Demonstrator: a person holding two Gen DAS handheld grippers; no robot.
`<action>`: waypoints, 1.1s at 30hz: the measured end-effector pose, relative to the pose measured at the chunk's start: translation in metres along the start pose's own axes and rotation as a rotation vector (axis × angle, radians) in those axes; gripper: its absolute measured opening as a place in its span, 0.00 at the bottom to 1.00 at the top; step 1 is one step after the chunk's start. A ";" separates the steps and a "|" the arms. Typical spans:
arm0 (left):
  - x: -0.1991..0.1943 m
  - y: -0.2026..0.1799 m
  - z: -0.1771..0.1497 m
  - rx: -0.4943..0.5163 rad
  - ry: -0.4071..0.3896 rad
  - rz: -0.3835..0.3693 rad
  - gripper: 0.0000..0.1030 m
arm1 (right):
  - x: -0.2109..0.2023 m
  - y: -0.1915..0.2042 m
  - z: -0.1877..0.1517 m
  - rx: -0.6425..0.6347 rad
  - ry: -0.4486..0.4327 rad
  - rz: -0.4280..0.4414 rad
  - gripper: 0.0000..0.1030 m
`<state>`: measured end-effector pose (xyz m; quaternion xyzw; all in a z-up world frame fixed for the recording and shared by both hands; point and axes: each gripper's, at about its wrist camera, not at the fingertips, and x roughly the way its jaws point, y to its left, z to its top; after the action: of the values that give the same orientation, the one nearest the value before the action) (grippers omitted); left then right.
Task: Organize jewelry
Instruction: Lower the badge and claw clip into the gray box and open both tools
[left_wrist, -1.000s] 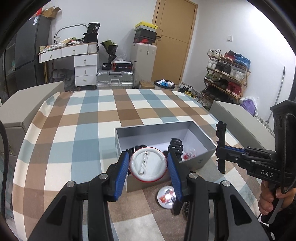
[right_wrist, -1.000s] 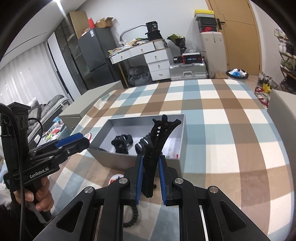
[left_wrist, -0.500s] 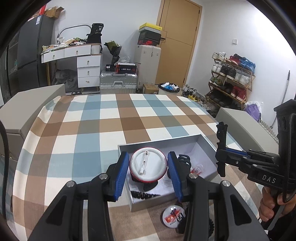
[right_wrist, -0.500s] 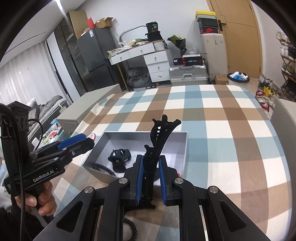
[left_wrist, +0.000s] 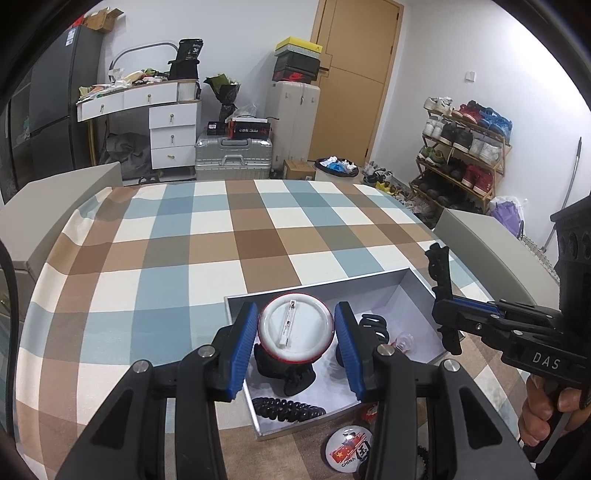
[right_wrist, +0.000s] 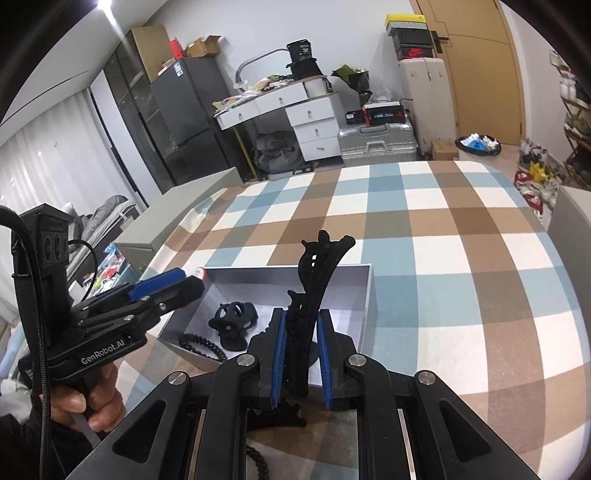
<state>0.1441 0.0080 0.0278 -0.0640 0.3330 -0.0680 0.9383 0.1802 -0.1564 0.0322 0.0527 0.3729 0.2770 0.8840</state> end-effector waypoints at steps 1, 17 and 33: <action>0.001 -0.001 0.000 0.004 0.002 0.001 0.36 | 0.001 0.000 0.000 -0.002 0.002 0.000 0.15; 0.018 -0.009 -0.005 0.040 0.042 0.004 0.36 | 0.015 0.003 -0.002 0.005 0.007 0.003 0.15; 0.020 -0.011 -0.009 0.048 0.059 0.004 0.36 | 0.025 0.000 -0.003 0.011 0.016 -0.024 0.15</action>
<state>0.1528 -0.0072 0.0099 -0.0388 0.3588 -0.0757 0.9295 0.1925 -0.1438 0.0144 0.0508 0.3820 0.2646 0.8840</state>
